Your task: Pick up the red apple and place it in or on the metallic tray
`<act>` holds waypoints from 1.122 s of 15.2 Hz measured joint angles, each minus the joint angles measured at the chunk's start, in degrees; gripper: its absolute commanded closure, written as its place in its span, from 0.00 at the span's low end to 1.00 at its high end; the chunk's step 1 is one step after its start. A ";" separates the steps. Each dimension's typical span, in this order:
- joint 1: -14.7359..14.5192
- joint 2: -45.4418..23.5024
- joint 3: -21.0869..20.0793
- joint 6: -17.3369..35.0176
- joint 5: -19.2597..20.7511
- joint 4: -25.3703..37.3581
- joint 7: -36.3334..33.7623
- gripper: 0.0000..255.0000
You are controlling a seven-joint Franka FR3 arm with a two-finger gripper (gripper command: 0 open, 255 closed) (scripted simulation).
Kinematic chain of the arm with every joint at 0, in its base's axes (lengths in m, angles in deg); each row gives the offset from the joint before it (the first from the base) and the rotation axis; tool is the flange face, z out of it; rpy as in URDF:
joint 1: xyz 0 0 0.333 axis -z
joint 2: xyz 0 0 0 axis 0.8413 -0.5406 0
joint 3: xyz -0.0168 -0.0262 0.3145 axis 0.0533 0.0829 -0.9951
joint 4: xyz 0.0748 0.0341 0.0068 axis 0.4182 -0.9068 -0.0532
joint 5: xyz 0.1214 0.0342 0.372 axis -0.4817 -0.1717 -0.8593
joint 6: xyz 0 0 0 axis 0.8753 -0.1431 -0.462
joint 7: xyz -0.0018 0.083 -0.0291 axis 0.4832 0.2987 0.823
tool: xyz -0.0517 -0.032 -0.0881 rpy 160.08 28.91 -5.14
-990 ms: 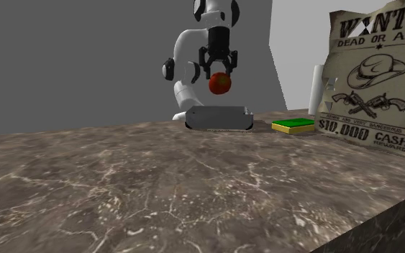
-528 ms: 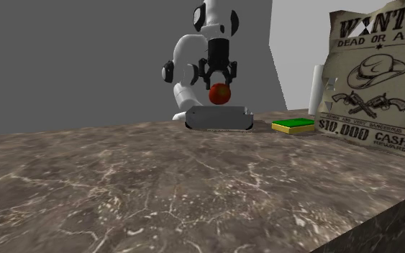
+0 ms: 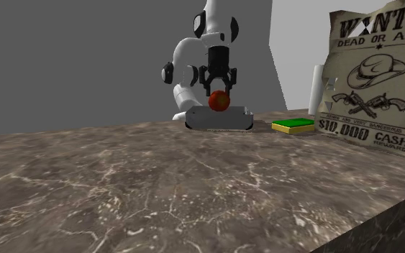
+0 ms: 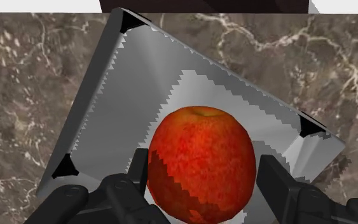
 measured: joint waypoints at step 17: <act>-0.02 -3.51 -0.40 -5.93 -0.28 9.46 0.09 0.00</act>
